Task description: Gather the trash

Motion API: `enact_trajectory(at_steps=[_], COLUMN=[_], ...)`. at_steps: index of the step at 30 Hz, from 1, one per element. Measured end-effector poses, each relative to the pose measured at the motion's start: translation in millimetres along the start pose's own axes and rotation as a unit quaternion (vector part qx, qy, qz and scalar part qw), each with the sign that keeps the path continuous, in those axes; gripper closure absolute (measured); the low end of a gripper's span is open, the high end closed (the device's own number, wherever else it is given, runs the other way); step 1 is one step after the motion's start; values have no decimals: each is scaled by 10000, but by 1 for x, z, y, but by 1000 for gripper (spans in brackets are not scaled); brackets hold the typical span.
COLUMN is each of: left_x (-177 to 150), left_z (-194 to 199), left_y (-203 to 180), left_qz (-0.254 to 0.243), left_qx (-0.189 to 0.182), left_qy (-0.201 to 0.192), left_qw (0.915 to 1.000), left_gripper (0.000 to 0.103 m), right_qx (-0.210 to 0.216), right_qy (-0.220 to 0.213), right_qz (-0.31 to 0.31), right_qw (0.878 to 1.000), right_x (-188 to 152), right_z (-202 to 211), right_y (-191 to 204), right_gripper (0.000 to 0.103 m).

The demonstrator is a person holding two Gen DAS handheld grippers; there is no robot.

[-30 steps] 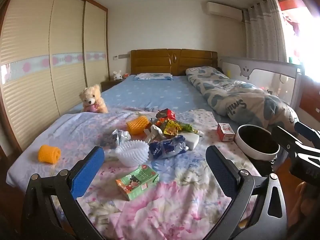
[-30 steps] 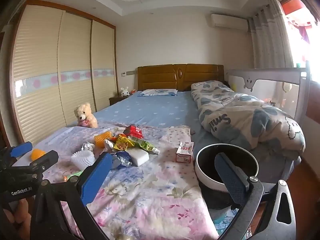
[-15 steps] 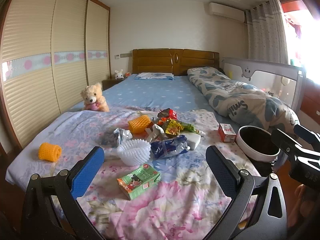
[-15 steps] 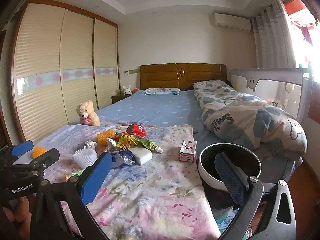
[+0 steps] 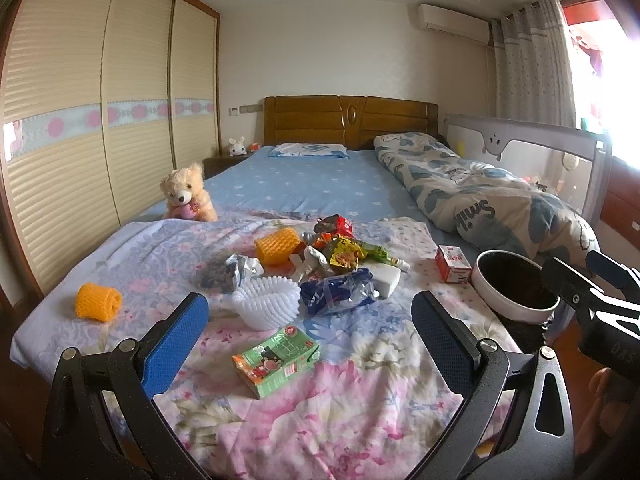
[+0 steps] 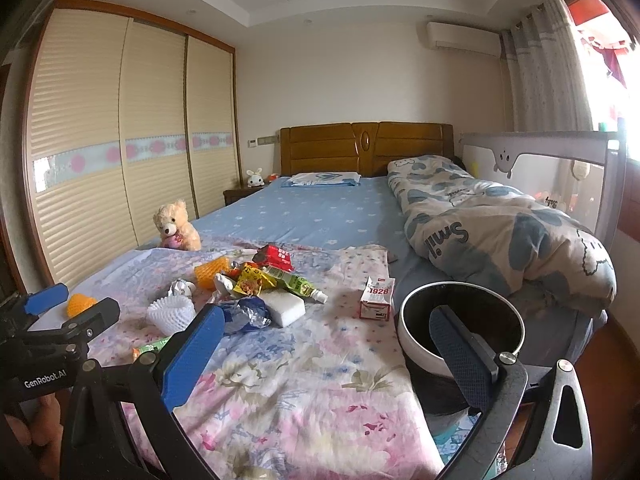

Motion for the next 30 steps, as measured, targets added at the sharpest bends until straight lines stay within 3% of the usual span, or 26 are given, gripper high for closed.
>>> enact_trajectory(at_steps=[30], left_x=[0], left_z=[0], left_y=[0], left_qz=[24], left_qx=[7], left_qy=[19], left_qw=[10000], left_gripper=[0], right_qx=[59], right_qy=[60], right_qz=[-43], right_qw=[10000], right_x=[0], right_z=[-3], right_y=[5], right_gripper=[0])
Point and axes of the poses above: each gripper's, at about its wrist camera, not at the fingertips, and z roughly against the way its jaws point, y to its left, x to its top, the point moved 1 cm from there along -z, roughly the way its jaws point, and after that the axes turned 9 degrees about -x, right-handed, at the moved point
